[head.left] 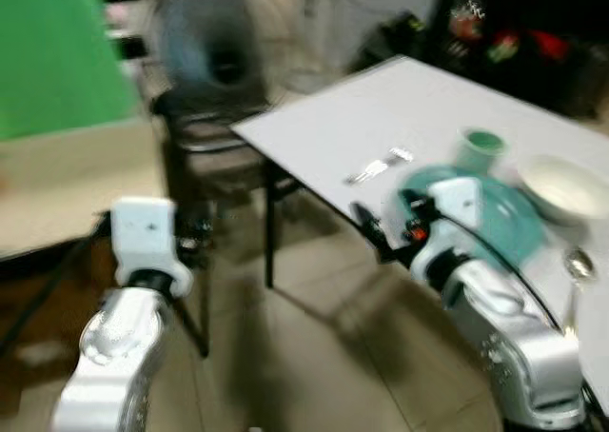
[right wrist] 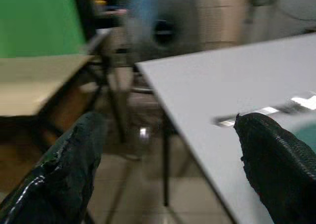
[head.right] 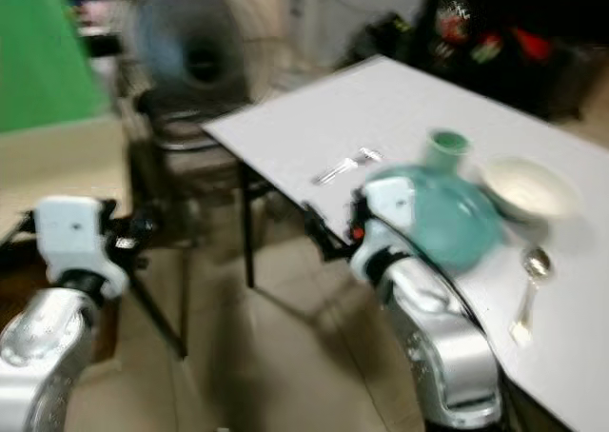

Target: Setting the table

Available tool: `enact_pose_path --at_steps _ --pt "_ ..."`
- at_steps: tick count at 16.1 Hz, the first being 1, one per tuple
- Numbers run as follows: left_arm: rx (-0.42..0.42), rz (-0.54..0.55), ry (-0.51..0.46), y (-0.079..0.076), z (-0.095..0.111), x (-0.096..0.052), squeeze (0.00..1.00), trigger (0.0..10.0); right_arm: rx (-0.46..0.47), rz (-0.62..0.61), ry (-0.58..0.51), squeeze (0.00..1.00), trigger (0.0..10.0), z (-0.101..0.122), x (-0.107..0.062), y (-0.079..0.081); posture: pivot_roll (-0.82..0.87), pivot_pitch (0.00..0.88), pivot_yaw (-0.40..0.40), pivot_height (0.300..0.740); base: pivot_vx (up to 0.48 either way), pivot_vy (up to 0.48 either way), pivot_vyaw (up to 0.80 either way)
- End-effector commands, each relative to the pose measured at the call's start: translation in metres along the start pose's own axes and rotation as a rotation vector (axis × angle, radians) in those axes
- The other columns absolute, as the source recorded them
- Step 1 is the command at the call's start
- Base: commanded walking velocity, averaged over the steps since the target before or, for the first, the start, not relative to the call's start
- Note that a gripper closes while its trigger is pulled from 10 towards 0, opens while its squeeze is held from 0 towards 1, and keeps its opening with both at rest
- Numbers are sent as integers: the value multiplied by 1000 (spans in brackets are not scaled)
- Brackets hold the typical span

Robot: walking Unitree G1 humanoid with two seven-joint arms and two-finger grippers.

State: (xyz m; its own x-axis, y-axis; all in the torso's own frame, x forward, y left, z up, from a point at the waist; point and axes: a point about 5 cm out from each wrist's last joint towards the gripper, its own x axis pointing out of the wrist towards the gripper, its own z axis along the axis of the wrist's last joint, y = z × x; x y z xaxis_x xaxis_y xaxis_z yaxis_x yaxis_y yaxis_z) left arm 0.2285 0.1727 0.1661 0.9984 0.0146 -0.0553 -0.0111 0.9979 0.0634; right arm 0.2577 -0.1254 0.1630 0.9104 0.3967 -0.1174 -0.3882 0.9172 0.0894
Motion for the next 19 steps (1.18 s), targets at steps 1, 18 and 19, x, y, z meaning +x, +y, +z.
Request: enact_pose_path --at_steps 1,18,19 --pt "-21 -23 -11 -5 3 -1 0 10000 6 -29 8 1000 10000 -1 -5 -7 -46 0 -3 740 0 0 800" --pt "-12 -49 -64 -1 8 -4 0 10000 -43 75 -4 302 10000 0 -5 6 -35 0 -6 740 75 0 659" --pt "-12 -49 -64 -1 8 -4 0 10000 -53 78 -3 302 10000 0 -5 6 -35 0 -7 740 262 0 0"
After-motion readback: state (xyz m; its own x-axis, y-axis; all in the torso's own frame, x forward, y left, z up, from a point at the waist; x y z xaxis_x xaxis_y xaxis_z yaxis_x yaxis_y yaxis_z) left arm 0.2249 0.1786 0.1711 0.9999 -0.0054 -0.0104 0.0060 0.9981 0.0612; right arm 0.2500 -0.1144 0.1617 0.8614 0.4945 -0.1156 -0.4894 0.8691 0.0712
